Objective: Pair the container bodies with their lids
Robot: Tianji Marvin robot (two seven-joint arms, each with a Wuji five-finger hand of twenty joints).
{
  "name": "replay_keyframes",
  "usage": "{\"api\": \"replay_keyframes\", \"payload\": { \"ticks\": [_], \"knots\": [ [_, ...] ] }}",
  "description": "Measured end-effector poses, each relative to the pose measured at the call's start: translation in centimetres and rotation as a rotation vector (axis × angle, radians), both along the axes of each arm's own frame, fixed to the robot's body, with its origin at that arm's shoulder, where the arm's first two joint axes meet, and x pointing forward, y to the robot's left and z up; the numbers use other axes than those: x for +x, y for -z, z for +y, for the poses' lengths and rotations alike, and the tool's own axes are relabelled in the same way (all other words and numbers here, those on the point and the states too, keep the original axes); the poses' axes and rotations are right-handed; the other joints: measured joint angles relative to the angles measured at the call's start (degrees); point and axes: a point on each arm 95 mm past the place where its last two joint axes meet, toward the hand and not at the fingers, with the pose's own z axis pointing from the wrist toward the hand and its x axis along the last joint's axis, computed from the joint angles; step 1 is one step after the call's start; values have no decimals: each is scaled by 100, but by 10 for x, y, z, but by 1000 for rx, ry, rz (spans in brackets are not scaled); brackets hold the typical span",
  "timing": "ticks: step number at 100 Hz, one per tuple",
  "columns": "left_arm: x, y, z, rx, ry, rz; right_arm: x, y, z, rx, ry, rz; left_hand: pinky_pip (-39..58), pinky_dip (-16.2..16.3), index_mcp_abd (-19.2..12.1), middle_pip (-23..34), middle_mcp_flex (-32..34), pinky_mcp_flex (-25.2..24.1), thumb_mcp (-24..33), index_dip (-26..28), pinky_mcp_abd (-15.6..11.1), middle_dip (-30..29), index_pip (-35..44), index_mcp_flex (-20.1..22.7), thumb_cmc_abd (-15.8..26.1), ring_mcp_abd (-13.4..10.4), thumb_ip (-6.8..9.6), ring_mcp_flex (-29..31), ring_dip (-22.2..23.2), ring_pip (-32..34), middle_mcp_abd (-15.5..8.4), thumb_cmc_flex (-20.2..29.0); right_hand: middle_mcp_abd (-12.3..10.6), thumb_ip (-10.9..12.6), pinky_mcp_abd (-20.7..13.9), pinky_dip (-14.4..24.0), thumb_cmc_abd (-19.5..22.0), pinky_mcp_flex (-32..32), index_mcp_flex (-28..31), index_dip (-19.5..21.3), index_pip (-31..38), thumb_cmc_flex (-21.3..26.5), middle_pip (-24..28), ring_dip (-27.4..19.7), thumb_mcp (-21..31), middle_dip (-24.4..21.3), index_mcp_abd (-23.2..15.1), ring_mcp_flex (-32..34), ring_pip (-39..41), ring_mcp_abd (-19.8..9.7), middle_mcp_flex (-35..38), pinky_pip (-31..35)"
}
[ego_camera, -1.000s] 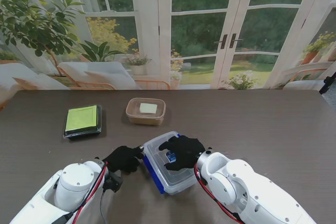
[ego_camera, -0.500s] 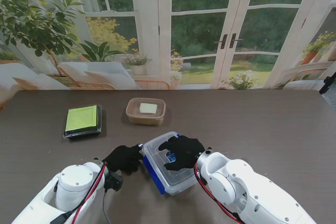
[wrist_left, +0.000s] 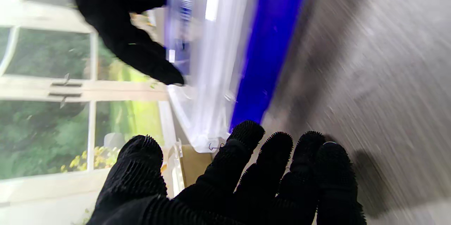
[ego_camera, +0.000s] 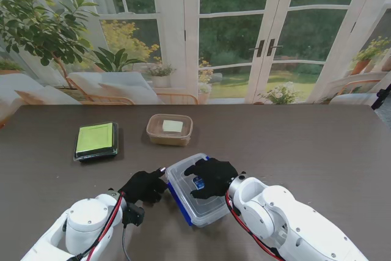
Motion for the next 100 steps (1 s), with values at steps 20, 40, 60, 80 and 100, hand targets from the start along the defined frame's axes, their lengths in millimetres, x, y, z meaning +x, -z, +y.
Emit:
{"api": "replay_keyframes", "payload": {
  "ticks": [20,40,60,80,100],
  "knots": [
    [4,1,-2,133,18,-13,0,0,0,-1,-1,0,592,134,-519,200,329,301,0,-1280,80,442,-1018,-969,0,-12,0,334,443,848,-79,0,0,0,0,0,0,-1,0,0,0,0,-5,0,0,-17,1,0,-14,18,-3,0],
    [11,6,-2,160,76,26,0,0,0,-1,-1,1,1518,459,-652,774,778,907,-8,-1897,215,1587,-1096,-995,121,-10,-3,863,1076,2051,-202,-162,2,0,0,0,0,-1,0,0,0,0,-6,0,0,-29,1,0,-20,30,-4,0],
    [21,9,-1,207,154,71,0,0,0,2,0,2,2347,944,-650,1816,1110,1773,-12,-2122,273,2981,-1069,-823,359,-235,1,1526,1718,3388,-434,-532,2,0,0,0,0,-1,0,0,0,0,-6,0,0,-31,1,0,-39,32,-4,0],
    [30,9,0,181,168,103,0,0,0,4,1,4,2479,1020,-666,2372,1264,2164,-34,-2247,310,3508,-1040,-744,479,-419,-2,1829,1877,3898,-558,-664,2,0,0,0,0,-1,0,0,0,0,-6,0,0,-31,1,0,-47,34,-4,0],
    [34,10,0,114,163,131,1,0,0,4,1,4,2480,1022,-636,2533,1264,2247,-45,-2177,313,3665,-968,-393,570,-449,-3,1833,1895,4067,-569,-725,2,0,0,0,0,-1,0,0,0,0,-6,0,0,-31,1,-1,-59,36,-4,0]
  ]
}}
